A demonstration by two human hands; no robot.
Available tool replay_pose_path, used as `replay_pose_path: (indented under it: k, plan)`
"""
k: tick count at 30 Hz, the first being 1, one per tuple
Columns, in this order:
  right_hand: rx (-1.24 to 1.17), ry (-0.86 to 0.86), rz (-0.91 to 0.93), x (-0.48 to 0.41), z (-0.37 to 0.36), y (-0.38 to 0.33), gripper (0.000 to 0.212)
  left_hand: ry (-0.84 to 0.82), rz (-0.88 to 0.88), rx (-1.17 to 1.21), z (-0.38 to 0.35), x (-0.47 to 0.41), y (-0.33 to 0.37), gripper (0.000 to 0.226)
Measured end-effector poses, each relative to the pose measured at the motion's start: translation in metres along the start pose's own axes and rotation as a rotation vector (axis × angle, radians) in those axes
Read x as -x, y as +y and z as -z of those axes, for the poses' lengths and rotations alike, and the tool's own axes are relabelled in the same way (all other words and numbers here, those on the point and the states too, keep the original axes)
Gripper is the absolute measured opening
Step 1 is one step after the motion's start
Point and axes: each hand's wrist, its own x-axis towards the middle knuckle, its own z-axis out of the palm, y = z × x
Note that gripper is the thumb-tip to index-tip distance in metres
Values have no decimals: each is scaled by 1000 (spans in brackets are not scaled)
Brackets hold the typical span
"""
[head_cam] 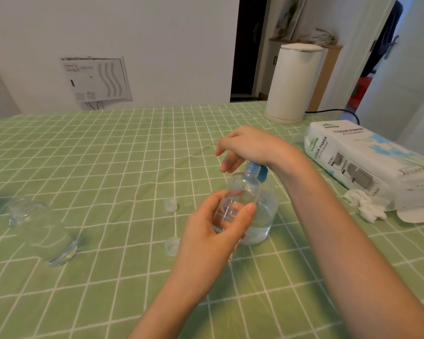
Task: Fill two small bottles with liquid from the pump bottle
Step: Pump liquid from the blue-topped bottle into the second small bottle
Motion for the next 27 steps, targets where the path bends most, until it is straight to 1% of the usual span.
replay_pose_path:
  k: [4,7,15,21,27]
  plan:
    - [33,-6,4,-2,7,-7,25,-14,-18,7,0,-2,2,32]
    - [78,-21,9,-3,12,-11,28,-14,-16,27,-2,-3,3,33]
    - [36,-18,15,-3,8,-8,25,-9,-18,26,-2,-2,2,29]
    - [-1,-38,-14,-2,0,-1,24,-5,-8,54,-3,0,1,29]
    - [10,-35,-21,-1,0,-3,23,-1,-14,44,-3,0,0,30]
